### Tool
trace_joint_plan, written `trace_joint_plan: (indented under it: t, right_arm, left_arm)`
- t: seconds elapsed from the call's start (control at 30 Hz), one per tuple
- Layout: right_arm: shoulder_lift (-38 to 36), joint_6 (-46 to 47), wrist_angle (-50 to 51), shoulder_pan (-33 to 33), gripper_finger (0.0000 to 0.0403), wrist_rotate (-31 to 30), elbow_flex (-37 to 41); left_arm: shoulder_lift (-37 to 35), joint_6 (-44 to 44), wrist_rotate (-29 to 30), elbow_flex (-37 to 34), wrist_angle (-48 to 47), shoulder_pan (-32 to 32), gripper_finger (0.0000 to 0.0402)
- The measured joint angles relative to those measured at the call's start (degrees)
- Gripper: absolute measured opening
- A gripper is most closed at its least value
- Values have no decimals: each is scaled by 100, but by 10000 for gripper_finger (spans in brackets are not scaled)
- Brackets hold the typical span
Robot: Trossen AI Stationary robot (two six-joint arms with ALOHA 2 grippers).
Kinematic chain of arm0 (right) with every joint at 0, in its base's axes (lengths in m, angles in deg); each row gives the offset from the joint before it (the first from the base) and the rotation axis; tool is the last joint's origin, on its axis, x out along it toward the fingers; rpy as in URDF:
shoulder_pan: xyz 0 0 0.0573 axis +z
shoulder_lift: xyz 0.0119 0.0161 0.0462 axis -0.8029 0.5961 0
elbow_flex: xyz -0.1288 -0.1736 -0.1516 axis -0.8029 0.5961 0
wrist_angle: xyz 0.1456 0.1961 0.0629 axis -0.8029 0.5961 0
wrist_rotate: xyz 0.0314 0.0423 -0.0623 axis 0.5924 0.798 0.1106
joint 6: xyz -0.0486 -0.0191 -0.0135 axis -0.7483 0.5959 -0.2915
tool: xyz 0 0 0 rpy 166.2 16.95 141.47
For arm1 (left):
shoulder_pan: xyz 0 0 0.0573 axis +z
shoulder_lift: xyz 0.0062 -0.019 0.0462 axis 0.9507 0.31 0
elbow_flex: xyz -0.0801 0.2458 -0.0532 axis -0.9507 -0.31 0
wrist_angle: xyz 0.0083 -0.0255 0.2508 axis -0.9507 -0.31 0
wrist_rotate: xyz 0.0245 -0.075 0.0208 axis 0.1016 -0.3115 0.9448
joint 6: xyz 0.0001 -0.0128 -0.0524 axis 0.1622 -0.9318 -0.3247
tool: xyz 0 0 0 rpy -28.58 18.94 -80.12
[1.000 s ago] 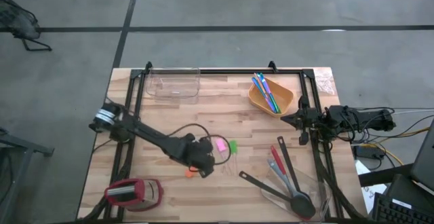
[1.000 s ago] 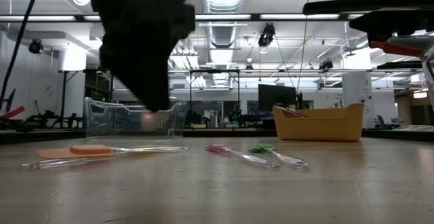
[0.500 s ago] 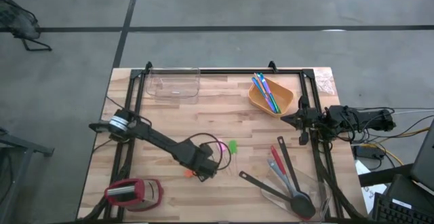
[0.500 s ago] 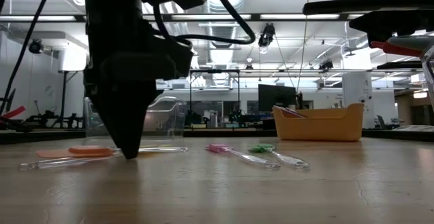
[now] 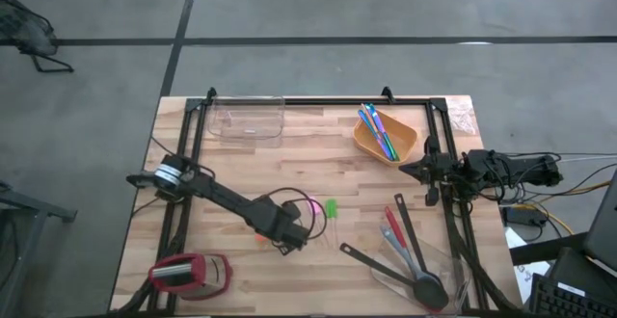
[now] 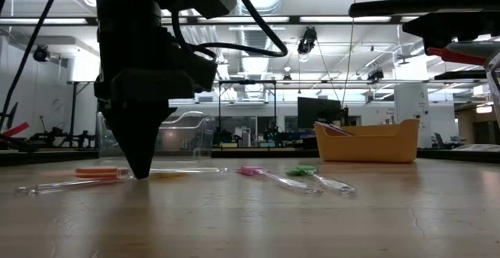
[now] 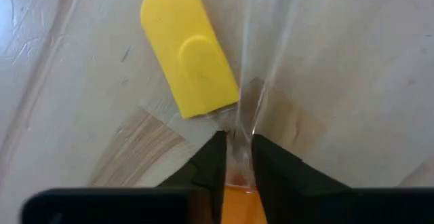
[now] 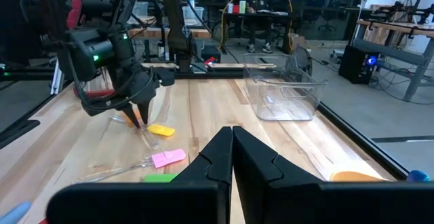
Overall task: Pick & Place Kitchen Items
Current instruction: Put the orange spatula into the top transparent bin
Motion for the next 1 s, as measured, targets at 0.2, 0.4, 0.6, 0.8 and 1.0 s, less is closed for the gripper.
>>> trace_joint_plan:
  t: [0.2,0.4,0.6,0.8,1.0]
  right_arm:
    - [0,0,0,1,9,0,0]
    - [0,0,0,-1,9,0,0]
    - [0,0,0,1,9,0,0]
    - [0,0,0,0,9,-1,0]
    - [0,0,0,0,9,-2,0]
  left_arm:
    - [-2,302,-59,46,-46,0,26]
    - [2,517,-162,245,-138,0,25]
    - [-175,715,-66,311,-270,7,25]
    - [-456,753,555,317,-788,155,25]
    - [-773,334,1428,317,-1329,657,25]
